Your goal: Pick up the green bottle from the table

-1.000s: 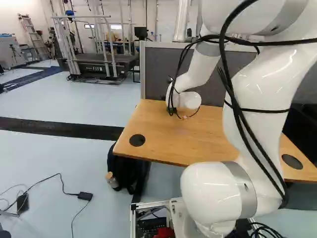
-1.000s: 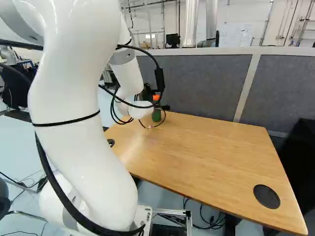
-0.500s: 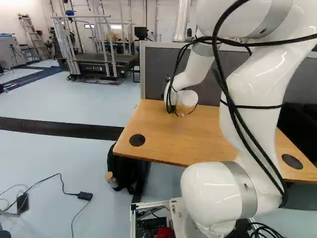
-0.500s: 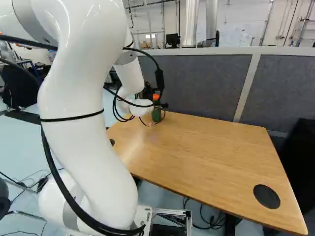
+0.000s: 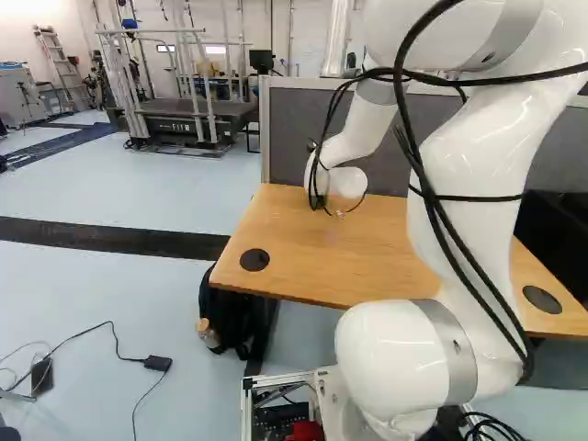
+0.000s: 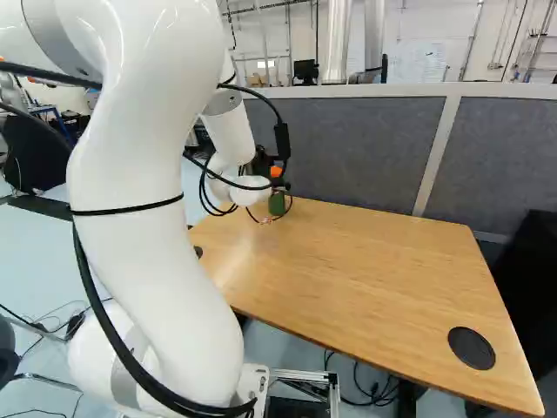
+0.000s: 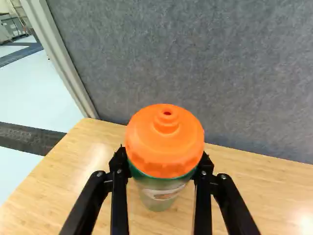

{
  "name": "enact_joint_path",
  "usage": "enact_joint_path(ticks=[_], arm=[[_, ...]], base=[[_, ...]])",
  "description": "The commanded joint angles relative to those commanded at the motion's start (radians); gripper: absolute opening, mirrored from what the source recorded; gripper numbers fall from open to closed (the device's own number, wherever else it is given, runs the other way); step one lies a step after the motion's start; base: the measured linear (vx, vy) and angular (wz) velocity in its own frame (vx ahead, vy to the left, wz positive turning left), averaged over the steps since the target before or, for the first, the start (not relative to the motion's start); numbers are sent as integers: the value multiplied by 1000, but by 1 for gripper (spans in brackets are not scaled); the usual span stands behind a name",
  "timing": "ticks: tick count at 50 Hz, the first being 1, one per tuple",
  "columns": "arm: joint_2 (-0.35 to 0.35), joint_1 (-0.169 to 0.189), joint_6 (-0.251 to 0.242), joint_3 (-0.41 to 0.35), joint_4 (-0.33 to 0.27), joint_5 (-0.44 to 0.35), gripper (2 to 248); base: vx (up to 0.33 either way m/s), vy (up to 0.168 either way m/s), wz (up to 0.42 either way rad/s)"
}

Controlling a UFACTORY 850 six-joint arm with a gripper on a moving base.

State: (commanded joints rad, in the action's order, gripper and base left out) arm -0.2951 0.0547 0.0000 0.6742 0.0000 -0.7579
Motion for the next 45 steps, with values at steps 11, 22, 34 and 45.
enact_joint_path(ticks=[11,22,34,45], arm=[[15,0,0,-3,0,0,21],[42,0,0,-7,0,0,21],[72,0,0,-11,0,0,21],[109,-1,0,-25,0,0,21]], base=[[0,0,0],[0,0,0],[0,0,0],[0,0,0]])
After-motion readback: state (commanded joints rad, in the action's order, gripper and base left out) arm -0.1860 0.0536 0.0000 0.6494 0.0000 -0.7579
